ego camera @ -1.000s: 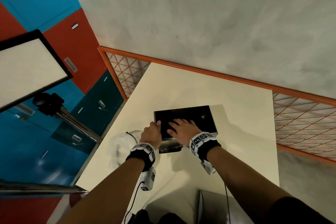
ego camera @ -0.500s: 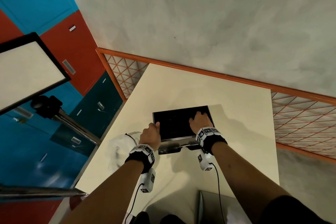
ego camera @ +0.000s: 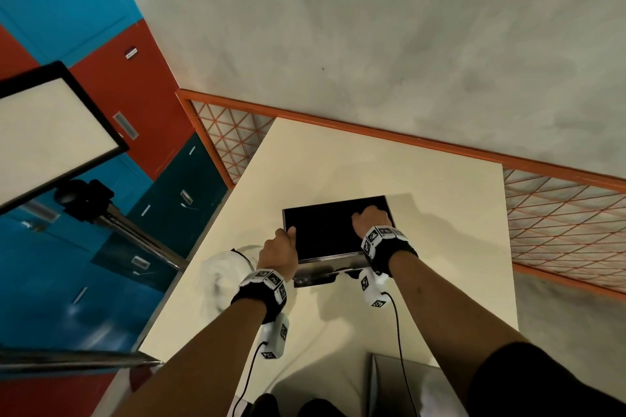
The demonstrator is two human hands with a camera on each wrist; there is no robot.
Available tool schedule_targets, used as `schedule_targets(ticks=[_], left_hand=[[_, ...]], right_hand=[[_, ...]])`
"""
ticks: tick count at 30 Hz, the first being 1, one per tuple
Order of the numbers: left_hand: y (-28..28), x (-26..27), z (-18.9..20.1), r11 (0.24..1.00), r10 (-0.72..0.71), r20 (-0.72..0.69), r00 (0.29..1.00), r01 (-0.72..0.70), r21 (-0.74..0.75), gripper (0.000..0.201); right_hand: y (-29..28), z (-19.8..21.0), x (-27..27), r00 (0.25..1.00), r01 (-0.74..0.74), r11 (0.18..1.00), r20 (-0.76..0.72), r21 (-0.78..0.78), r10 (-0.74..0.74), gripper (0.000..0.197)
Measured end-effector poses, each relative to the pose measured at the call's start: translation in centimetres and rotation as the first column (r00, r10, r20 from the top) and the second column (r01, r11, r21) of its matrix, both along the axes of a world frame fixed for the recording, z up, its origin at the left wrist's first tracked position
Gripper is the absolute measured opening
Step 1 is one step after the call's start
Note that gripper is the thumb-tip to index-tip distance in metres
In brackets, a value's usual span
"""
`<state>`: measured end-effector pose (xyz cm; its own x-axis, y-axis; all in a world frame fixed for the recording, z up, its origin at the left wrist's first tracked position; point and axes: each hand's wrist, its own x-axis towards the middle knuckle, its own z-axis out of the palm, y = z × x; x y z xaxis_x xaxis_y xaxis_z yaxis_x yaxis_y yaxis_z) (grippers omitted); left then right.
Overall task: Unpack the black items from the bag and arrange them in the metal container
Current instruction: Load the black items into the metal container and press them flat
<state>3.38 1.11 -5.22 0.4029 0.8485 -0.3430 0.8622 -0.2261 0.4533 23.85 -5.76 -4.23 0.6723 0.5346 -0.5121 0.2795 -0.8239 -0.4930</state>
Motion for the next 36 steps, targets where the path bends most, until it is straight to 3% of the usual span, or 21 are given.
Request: schedule_targets(ticks=[8, 12, 18, 26, 31, 36], left_hand=[[-0.1, 0.0, 0.0, 1.0, 0.001, 0.008, 1.0, -0.001, -0.004, 0.058], [-0.1, 0.0, 0.1, 1.0, -0.005, -0.002, 1.0, 0.005, -0.001, 0.058], [-0.1, 0.0, 0.1, 1.0, 0.006, -0.004, 1.0, -0.006, -0.013, 0.058], [-0.1, 0.1, 0.3, 1.0, 0.001, -0.02, 1.0, -0.001, -0.004, 0.057], [-0.2, 0.1, 0.3, 1.0, 0.014, -0.016, 1.0, -0.014, -0.011, 0.059], [-0.1, 0.1, 0.3, 0.999, 0.021, -0.007, 1.0, -0.021, -0.025, 0.059]], right_hand=[[-0.2, 0.6, -0.3, 0.999, -0.022, 0.999, 0.048, -0.024, 0.023, 0.041], [-0.6, 0.6, -0.5, 0.989, -0.102, 0.992, 0.1, -0.08, 0.11, 0.028], [-0.6, 1.3, -0.7, 0.993, -0.097, 0.995, 0.059, -0.029, 0.098, 0.042], [-1.8, 2.2, -1.1, 0.979, -0.158, 0.984, 0.119, -0.088, 0.168, 0.03], [-1.5, 1.8, -1.0, 0.976, -0.2, 0.966, 0.057, -0.162, 0.211, 0.043], [-1.5, 1.0, -0.8, 0.97, -0.2, 0.968, 0.107, -0.154, 0.218, 0.042]])
